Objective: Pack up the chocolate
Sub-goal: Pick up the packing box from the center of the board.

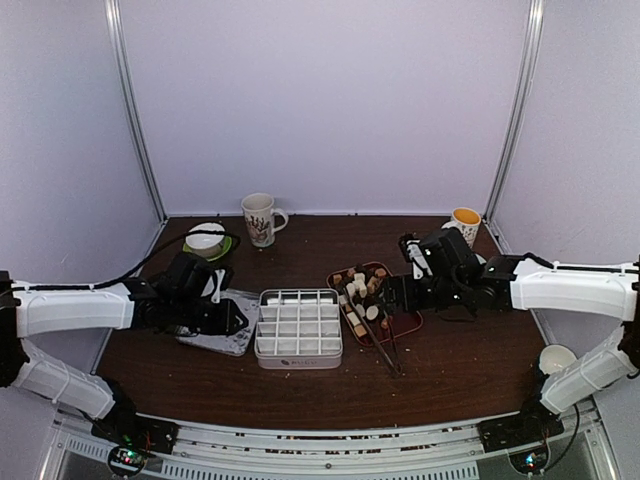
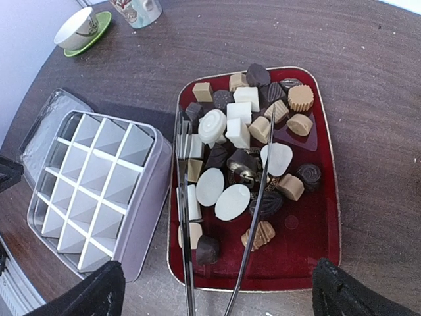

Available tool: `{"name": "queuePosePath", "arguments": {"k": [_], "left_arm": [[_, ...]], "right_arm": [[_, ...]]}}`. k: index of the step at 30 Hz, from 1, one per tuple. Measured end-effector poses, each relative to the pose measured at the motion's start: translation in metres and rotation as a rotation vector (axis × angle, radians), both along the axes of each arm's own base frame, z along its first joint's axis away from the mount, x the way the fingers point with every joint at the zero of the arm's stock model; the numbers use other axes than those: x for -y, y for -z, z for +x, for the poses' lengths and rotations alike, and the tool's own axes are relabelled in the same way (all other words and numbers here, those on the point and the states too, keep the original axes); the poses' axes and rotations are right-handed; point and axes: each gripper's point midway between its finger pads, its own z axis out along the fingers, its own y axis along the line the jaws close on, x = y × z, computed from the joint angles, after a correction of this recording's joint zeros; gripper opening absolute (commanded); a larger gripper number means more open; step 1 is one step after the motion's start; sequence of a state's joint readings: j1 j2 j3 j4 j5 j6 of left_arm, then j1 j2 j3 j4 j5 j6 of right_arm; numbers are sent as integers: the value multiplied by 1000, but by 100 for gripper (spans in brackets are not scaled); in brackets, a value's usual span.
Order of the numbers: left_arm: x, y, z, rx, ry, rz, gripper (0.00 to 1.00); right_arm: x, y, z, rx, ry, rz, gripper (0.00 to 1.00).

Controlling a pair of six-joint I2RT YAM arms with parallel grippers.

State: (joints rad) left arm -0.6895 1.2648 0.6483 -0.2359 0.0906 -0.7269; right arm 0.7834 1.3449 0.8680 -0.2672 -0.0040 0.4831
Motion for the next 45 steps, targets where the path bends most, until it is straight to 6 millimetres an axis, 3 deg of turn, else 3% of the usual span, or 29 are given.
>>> {"name": "queuePosePath", "arguments": {"k": [6,10,18,24,35,45], "left_arm": [[8,-1,-11,-28,24,-70,37],[17,-3,-7,-30,25,-114,28],[19,21,-6,-91,8,-87,31],[29,22,1,-105,15,-77,32],[41,34,0,-159,-26,42,15],[31,34,7,-162,-150,65,6]], "right_arm": [[-2,7,-9,-39,-43,-12,99],[-3,13,-10,-57,-47,-20,95],[-6,24,-15,-83,-62,-45,94],[-7,32,-16,-97,-65,-59,92],[-7,51,-19,-129,-59,-161,88],[-17,67,-36,-155,-93,-221,88]]}}
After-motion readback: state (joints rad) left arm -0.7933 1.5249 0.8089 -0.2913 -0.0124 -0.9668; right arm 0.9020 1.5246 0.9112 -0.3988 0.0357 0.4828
